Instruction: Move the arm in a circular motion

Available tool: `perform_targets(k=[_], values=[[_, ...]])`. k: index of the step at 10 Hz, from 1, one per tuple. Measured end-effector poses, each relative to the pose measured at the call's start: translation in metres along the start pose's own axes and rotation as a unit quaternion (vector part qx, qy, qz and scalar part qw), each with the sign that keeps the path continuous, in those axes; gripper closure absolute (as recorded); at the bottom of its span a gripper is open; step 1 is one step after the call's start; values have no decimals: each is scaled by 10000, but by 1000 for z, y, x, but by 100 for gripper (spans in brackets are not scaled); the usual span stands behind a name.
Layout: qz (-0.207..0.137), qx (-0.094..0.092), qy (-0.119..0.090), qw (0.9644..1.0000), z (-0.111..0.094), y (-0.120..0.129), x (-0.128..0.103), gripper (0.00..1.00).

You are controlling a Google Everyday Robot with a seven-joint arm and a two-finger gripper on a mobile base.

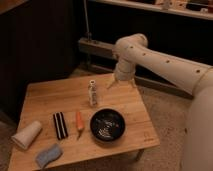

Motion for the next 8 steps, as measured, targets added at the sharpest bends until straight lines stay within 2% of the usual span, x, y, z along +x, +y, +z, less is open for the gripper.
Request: perform_targets(k=[1, 3, 5, 8], values=[[214, 44, -43, 9998, -5, -28, 16, 20], [472, 88, -93, 9988, -10, -65, 46, 20], [763, 105, -112, 9970, -12, -93, 95, 20], [995, -39, -81, 9950, -17, -89, 168, 20]])
